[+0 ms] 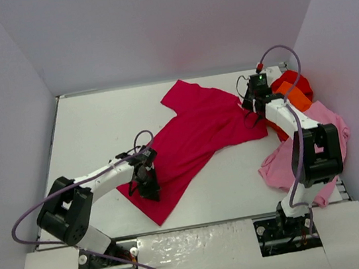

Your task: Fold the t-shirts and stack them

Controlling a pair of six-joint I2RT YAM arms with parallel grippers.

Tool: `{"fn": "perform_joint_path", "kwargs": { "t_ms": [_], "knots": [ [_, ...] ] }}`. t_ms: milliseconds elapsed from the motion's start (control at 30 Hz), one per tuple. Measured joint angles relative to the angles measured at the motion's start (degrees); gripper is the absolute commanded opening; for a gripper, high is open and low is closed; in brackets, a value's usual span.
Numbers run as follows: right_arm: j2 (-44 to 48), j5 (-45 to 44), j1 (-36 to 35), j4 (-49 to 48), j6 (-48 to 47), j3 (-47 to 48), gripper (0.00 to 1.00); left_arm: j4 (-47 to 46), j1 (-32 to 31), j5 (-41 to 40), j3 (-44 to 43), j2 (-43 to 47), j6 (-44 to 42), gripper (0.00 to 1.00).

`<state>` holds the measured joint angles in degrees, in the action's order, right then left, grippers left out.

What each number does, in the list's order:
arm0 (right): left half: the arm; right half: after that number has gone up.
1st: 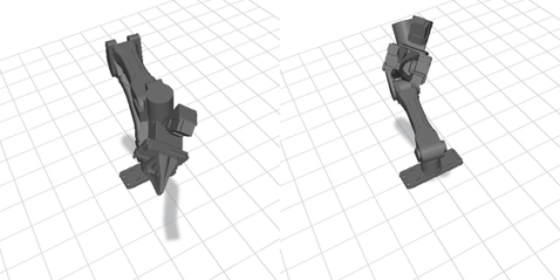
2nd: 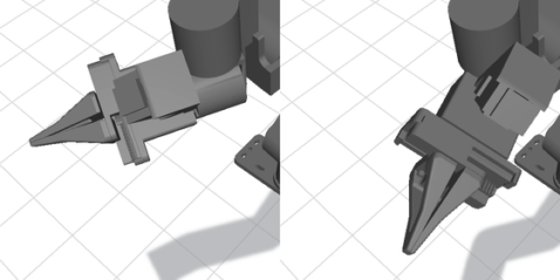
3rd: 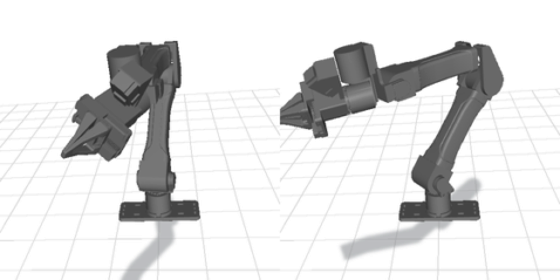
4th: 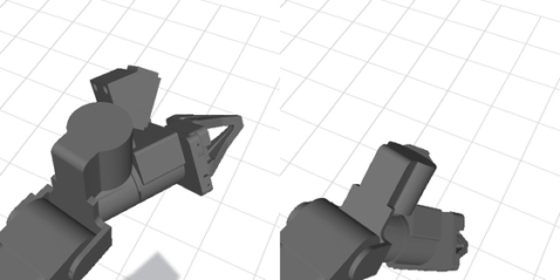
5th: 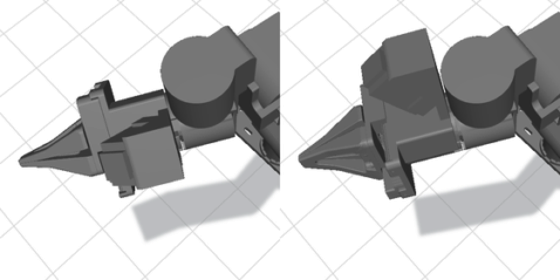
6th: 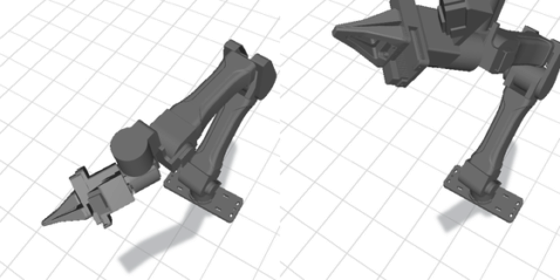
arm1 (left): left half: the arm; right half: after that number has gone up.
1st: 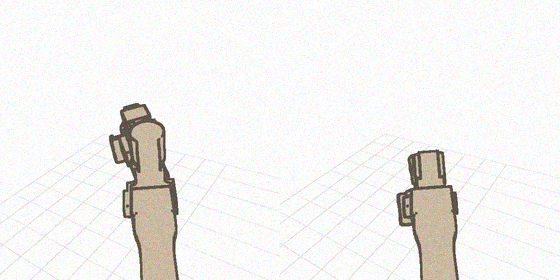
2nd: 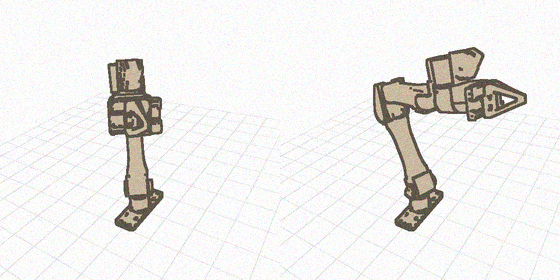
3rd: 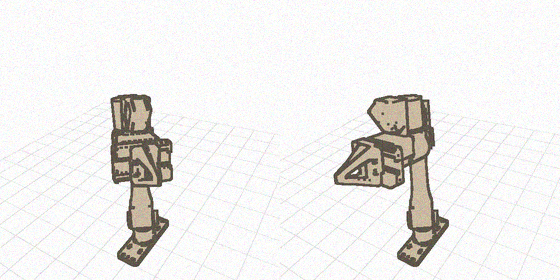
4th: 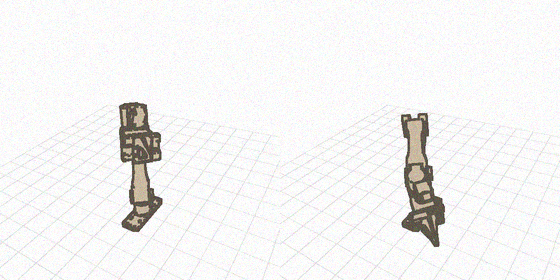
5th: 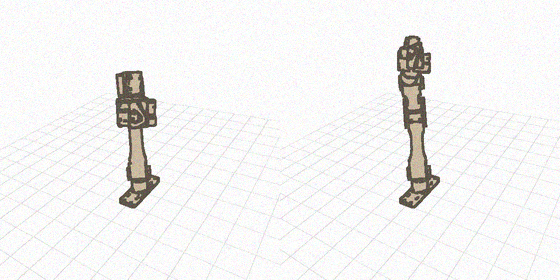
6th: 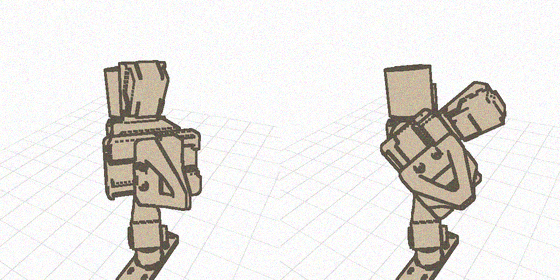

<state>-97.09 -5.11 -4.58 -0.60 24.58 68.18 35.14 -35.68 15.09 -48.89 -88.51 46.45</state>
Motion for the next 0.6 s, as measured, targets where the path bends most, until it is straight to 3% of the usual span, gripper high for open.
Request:
{"fn": "perform_joint_path", "kwargs": {
  "t_ms": [367,600],
  "knots": [
    [3.9,0.2,-2.7,4.6,2.4,-7.1,0.00,9.9,0.0,-1.0,3.9,14.6,-0.3,0.00],
    [3.4,3.5,-6.8,3.0,2.4,-6.4,0.00,7.7,0.0,-0.7,5.6,17.1,3.4,0.00]
  ]
}}
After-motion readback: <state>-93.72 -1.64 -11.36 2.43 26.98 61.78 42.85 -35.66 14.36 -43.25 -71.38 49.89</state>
